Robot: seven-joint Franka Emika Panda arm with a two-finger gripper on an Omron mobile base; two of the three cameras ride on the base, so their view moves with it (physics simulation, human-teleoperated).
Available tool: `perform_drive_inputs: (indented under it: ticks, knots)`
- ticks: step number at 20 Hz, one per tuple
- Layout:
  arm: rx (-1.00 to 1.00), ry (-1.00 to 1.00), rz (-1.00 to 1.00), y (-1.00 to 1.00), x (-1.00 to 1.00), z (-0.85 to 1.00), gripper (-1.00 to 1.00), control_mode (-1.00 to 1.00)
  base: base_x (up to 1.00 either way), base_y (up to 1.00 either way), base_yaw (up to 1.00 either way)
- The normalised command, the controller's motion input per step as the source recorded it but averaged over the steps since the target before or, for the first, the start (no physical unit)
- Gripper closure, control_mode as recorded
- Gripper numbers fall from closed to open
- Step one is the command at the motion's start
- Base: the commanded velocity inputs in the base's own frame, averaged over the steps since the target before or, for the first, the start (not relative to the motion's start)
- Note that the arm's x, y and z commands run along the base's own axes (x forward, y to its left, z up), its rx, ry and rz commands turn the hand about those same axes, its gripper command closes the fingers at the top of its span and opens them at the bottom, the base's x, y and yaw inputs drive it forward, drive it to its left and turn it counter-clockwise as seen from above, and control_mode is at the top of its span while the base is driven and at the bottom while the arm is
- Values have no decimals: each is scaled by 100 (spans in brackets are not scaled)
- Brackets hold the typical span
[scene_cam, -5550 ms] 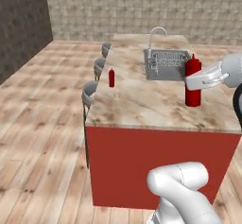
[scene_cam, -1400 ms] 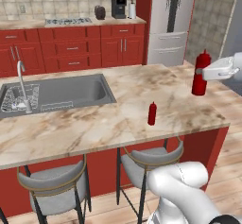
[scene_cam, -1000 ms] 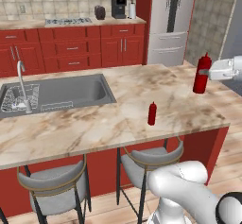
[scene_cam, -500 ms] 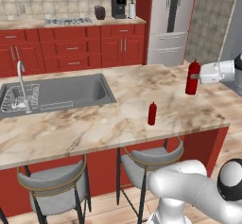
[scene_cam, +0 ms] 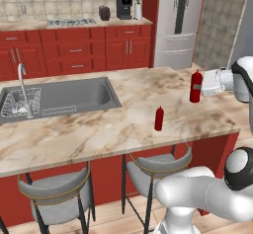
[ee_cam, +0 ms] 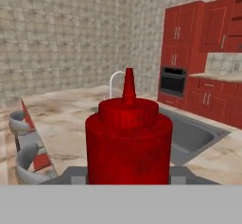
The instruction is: The dining table condiment station is running low on ketchup. Refill the condiment station by opening the cabinet and taking the ketchup from the cabinet and placing it on the dining table.
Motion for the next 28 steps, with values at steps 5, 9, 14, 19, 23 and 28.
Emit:
perform_drive_inputs:
  ticks: [5,9,14,19,23,28]
  knots:
    - [-1,-9,-1,0,38,-31,100,-100,0,0,0]
    - [0,0,-3,0,32,-24,100,-100,0,0,0]
    - [0,1,0,0,22,-18,100,-100,0,0,0]
    - [1,6,0,0,23,-29,100,-100,0,0,0]
    - [3,7,0,0,28,-40,100,-100,0,0,0]
    - [4,2,0,0,30,-47,100,-100,0,0,0]
